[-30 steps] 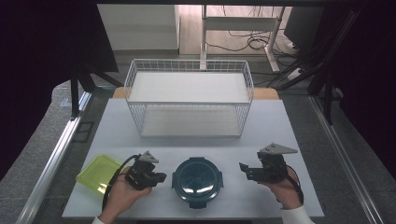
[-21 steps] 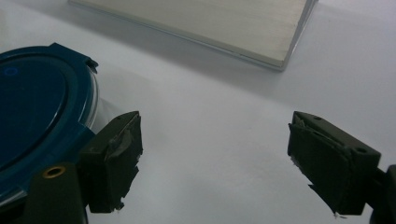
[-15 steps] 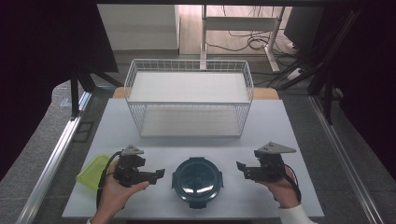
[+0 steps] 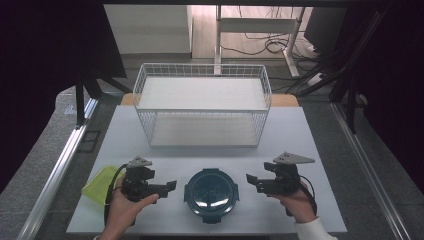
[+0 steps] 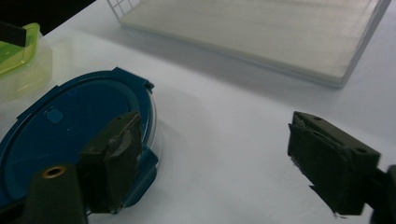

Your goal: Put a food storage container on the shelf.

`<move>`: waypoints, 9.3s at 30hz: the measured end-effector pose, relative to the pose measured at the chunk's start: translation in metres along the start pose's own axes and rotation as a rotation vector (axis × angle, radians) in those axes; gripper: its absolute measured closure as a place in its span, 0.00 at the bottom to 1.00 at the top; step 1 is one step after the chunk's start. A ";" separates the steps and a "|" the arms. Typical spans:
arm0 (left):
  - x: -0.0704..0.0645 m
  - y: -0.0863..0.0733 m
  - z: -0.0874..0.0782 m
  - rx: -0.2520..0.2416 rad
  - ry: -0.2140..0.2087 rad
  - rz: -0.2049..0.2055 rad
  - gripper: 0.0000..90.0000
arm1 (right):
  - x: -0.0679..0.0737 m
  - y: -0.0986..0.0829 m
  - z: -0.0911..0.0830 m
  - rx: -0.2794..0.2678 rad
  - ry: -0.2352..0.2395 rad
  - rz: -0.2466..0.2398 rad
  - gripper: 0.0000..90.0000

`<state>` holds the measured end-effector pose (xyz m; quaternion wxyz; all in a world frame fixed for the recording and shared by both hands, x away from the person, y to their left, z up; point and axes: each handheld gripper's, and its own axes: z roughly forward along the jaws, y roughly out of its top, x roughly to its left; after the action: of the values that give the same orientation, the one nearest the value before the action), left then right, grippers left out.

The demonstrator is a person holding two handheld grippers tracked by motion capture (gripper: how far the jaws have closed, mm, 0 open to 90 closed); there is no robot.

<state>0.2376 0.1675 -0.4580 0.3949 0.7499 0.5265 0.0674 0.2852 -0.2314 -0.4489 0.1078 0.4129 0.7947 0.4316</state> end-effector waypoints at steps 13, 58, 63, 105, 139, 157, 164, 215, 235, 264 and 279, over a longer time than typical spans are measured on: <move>-0.001 0.002 0.003 -0.012 -0.049 -0.036 0.10 | 0.012 -0.010 -0.005 0.044 0.039 0.069 0.19; -0.016 -0.015 0.075 0.177 -0.354 -0.213 0.13 | 0.036 -0.032 0.055 0.222 0.291 0.352 0.16; -0.016 -0.018 0.079 0.180 -0.392 -0.243 0.17 | 0.035 -0.034 0.058 0.225 0.307 0.389 0.22; -0.027 -0.014 0.059 0.101 -0.350 -0.277 0.38 | 0.031 -0.030 0.039 0.099 0.283 0.488 0.44; -0.021 0.029 0.036 0.026 -0.333 -0.243 0.39 | 0.030 0.016 0.034 0.028 0.294 0.417 0.44; -0.016 0.059 0.022 -0.018 -0.318 -0.216 0.40 | 0.026 0.051 0.033 -0.018 0.310 0.388 0.45; -0.015 0.071 0.018 -0.040 -0.317 -0.211 0.40 | 0.023 0.064 0.032 -0.045 0.310 0.377 0.45; -0.008 0.148 -0.001 -0.083 -0.347 -0.167 0.40 | 0.009 0.141 0.015 -0.123 0.299 0.315 0.47; -0.008 0.198 -0.013 -0.114 -0.339 -0.128 0.40 | -0.002 0.187 0.005 -0.156 0.294 0.286 0.47; 0.020 0.259 -0.010 -0.126 -0.315 -0.118 0.40 | -0.028 0.248 0.032 -0.147 0.314 0.303 0.47; 0.044 0.266 0.012 -0.100 -0.312 -0.185 0.40 | -0.044 0.251 0.064 -0.106 0.324 0.384 0.47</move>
<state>0.4591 0.1626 -0.3033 0.5130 0.6791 0.5215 -0.0604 0.4881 -0.1540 -0.3008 -0.0833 0.4756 0.6849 0.5457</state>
